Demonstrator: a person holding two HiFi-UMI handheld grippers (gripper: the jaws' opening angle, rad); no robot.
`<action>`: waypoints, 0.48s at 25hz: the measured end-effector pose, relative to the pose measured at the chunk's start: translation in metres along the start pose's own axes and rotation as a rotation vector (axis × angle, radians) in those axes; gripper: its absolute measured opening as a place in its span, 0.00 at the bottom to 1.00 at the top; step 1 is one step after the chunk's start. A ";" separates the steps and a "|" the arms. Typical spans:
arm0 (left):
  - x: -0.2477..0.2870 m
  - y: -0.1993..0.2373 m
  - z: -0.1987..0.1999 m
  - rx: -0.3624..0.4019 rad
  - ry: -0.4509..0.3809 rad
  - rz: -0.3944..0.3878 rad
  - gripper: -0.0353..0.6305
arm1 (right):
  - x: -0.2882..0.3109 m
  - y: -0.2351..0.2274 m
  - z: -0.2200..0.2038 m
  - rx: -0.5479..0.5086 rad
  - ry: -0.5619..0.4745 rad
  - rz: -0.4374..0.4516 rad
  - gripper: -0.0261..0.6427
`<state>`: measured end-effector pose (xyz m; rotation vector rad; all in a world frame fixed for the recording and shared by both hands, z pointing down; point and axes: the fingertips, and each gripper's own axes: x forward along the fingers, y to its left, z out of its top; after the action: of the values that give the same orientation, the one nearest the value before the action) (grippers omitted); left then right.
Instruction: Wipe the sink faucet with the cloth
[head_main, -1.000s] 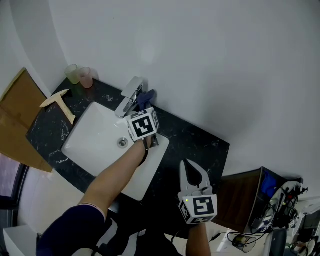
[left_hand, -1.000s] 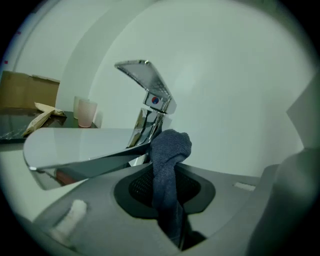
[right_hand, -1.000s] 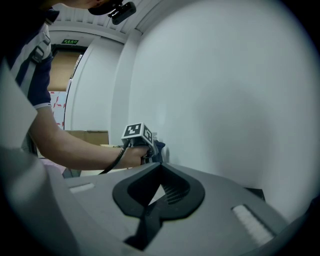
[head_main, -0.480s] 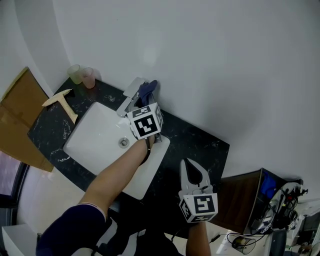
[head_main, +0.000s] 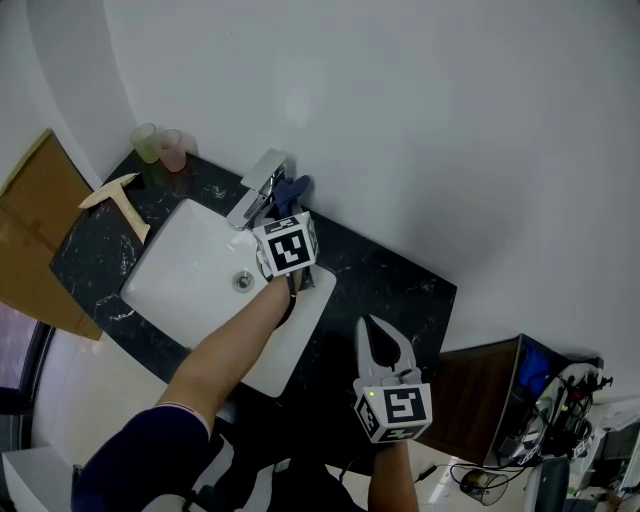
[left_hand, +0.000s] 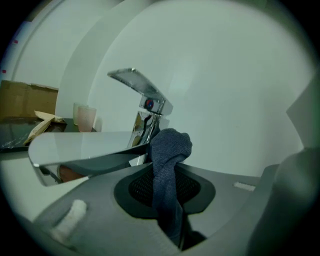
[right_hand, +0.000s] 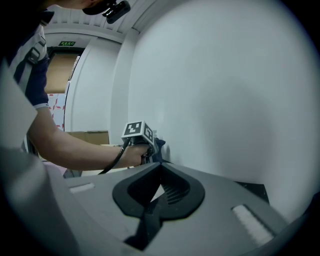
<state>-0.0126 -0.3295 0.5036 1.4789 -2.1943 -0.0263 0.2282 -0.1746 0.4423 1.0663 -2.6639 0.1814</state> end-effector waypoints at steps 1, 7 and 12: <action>0.003 0.003 -0.005 0.006 0.010 0.011 0.15 | 0.000 -0.002 -0.002 0.003 0.007 -0.004 0.05; 0.016 0.015 -0.030 0.032 0.076 0.038 0.15 | 0.008 -0.013 -0.015 0.039 0.071 -0.031 0.05; 0.022 0.022 -0.042 0.051 0.105 0.050 0.15 | 0.024 -0.017 -0.026 0.057 0.139 -0.035 0.05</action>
<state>-0.0212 -0.3292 0.5547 1.4192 -2.1611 0.1224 0.2288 -0.1973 0.4742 1.0751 -2.5284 0.3139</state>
